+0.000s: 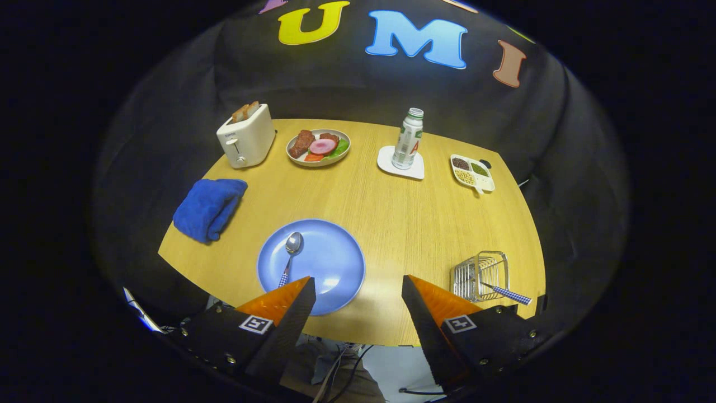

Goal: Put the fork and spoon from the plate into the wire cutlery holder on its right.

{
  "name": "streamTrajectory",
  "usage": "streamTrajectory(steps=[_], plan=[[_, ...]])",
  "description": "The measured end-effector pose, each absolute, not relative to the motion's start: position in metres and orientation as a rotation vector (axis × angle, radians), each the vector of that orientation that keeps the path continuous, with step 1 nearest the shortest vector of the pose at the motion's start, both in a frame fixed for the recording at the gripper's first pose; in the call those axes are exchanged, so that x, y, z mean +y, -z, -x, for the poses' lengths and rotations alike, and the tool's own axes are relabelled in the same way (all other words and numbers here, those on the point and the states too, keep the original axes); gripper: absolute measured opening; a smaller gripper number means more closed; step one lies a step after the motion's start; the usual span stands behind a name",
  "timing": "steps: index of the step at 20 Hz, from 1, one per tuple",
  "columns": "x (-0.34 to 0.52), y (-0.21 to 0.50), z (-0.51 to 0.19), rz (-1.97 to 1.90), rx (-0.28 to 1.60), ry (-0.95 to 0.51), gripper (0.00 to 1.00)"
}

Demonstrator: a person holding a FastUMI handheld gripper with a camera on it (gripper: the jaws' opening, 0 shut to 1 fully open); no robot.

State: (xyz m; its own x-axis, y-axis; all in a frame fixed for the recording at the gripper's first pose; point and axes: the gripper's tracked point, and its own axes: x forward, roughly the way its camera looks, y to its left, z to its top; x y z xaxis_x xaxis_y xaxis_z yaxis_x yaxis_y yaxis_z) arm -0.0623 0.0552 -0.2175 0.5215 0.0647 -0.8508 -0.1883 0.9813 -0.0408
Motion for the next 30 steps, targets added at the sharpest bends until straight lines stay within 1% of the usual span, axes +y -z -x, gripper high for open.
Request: streamTrajectory(steps=[3, 8, 14, 21, 30], plan=[[0.075, 0.217, 0.060, 0.124, 0.993, -0.172, 0.96], [0.103, 0.231, 0.066, 0.096, 1.016, -0.197, 0.96], [0.136, 0.274, 0.077, 0.104, 1.116, -0.234, 0.96], [0.147, 0.295, 0.080, 0.120, 1.171, -0.221, 0.96], [0.146, 0.346, 0.090, 0.131, 1.306, -0.195, 0.96]])
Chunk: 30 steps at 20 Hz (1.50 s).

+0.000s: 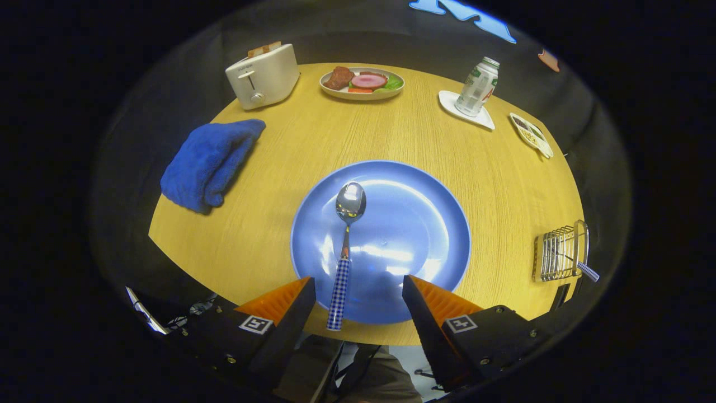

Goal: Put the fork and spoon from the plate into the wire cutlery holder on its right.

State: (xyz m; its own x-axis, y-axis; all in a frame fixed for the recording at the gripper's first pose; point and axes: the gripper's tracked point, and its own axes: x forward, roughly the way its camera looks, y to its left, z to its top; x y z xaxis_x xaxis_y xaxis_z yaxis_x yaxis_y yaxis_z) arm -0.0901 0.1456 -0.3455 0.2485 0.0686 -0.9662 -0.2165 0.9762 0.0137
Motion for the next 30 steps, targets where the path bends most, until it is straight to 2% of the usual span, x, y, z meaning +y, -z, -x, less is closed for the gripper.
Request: streamTrajectory(steps=[4, 7, 8, 11, 13, 15, 21, 30], plan=[[0.145, 0.361, 0.091, 0.136, 1.365, -0.210, 0.94], [0.139, 0.370, 0.092, 0.168, 1.424, -0.212, 0.79], [0.141, 0.369, 0.094, 0.169, 1.441, -0.233, 0.79], [0.139, 0.375, 0.101, 0.173, 1.494, -0.255, 0.30], [0.133, 0.380, 0.101, 0.188, 1.509, -0.263, 0.33], [0.130, 0.376, 0.101, 0.176, 1.515, -0.267, 0.08], [0.114, 0.361, 0.095, 0.271, 1.530, -0.341, 0.08], [0.064, 0.306, 0.091, 0.316, 1.495, -0.323, 0.07]])
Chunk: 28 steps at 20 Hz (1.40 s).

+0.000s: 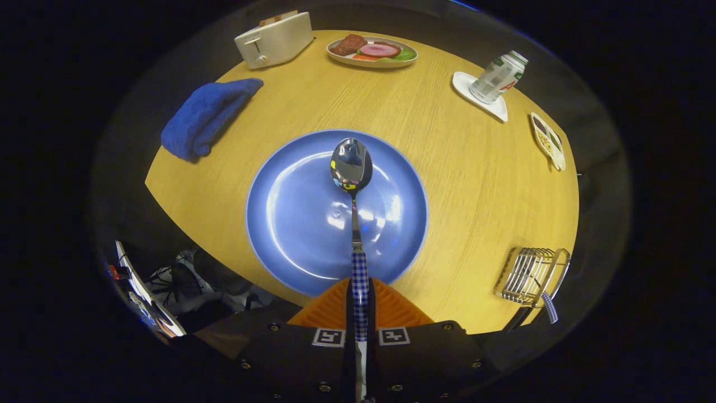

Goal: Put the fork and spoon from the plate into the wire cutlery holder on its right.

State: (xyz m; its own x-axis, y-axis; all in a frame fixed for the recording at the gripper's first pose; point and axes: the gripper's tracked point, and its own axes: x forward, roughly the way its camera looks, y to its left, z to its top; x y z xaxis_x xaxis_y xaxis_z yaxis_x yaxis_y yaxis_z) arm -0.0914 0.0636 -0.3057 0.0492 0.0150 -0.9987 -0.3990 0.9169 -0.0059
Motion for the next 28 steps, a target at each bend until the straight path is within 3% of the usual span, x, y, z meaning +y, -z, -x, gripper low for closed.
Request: streamTrajectory(steps=[17, 28], plan=[[-0.123, 0.214, 0.124, 0.401, 1.608, -0.016, 0.07], [-0.182, 0.207, 0.140, 0.400, 1.726, 0.077, 0.07]])
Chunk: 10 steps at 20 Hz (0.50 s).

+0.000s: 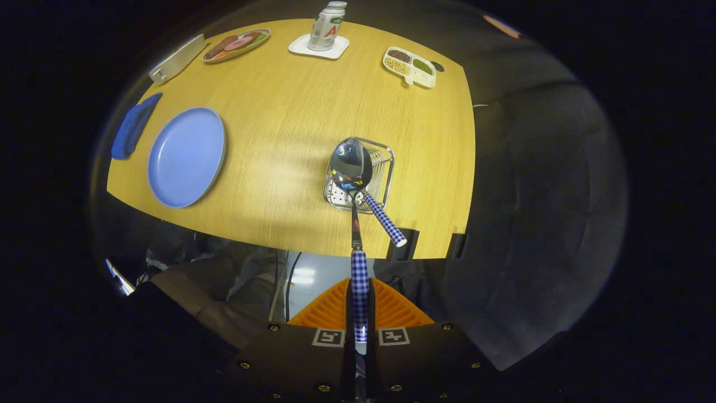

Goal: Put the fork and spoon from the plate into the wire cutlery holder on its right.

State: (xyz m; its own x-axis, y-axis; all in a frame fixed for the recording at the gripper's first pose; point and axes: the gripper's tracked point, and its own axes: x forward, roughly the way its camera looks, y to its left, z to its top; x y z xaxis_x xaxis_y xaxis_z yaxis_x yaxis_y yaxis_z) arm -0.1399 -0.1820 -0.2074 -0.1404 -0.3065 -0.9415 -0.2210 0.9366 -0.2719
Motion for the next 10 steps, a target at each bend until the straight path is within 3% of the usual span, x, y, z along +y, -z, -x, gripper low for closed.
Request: streamTrajectory(steps=[10], plan=[[-0.207, 0.235, 0.121, 0.557, 1.979, 0.013, 0.07]])
